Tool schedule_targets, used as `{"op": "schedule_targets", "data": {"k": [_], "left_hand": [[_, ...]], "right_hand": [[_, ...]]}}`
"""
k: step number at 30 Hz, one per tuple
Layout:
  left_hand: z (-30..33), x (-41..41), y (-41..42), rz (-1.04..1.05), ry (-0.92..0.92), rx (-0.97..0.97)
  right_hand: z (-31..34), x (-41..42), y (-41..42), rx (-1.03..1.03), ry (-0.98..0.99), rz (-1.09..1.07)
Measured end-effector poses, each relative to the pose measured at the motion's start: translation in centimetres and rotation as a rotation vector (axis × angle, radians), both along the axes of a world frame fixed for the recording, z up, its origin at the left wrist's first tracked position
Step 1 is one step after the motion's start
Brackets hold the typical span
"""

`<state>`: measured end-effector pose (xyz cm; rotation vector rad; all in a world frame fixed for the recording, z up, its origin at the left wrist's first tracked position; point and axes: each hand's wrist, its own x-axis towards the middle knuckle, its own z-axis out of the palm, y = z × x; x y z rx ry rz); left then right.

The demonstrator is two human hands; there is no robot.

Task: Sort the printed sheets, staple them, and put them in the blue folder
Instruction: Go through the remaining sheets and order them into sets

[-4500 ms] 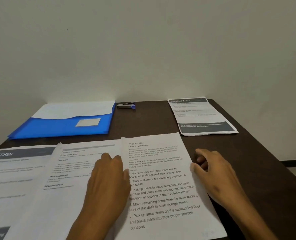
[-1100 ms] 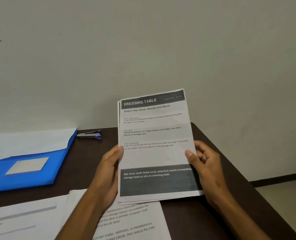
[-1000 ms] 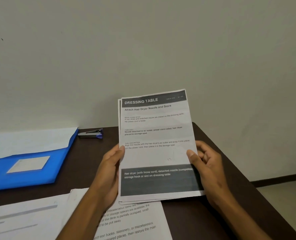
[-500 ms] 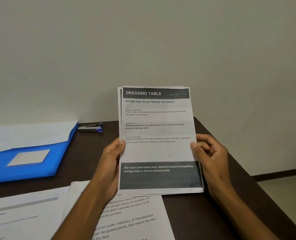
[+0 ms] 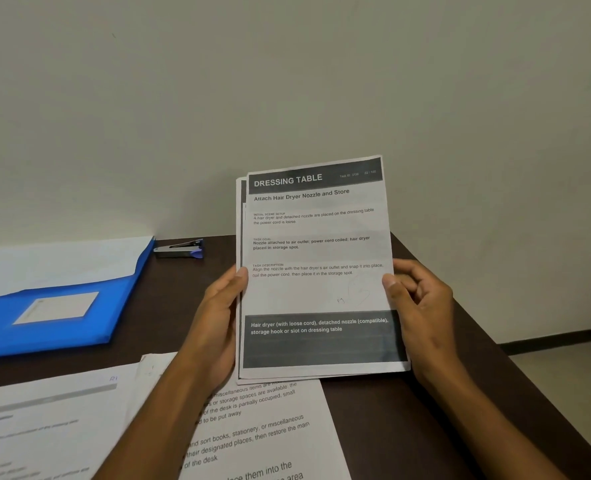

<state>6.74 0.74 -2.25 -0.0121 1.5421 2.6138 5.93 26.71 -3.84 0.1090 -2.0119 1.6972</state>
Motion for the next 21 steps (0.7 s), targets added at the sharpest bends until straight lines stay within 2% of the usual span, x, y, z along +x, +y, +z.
{"op": "schedule_targets", "data": {"k": [5, 8, 10, 15, 18, 21], "left_hand": [[-0.1, -0.1, 0.0, -0.004, 0.000, 0.020], [-0.2, -0.1, -0.1, 0.006, -0.009, 0.055], [-0.2, -0.2, -0.2, 0.025, -0.014, 0.080], [-0.3, -0.2, -0.6, 0.035, -0.051, 0.151], [-0.3, -0.2, -0.8, 0.034, -0.071, 0.213], [-0.3, -0.2, -0.9, 0.035, -0.071, 0.256]], "right_hand": [[-0.1, -0.1, 0.2, -0.005, -0.020, 0.001], [-0.2, -0.8, 0.9, 0.022, -0.004, -0.105], [-0.6, -1.6, 2.3, -0.063, -0.001, -0.262], [-1.1, -2.8, 6.8, -0.477, -0.066, -0.685], [-1.3, -3.0, 8.4, -0.534, -0.097, -0.807], [-1.2, -3.1, 8.6, -0.499, -0.117, -0.803]]}}
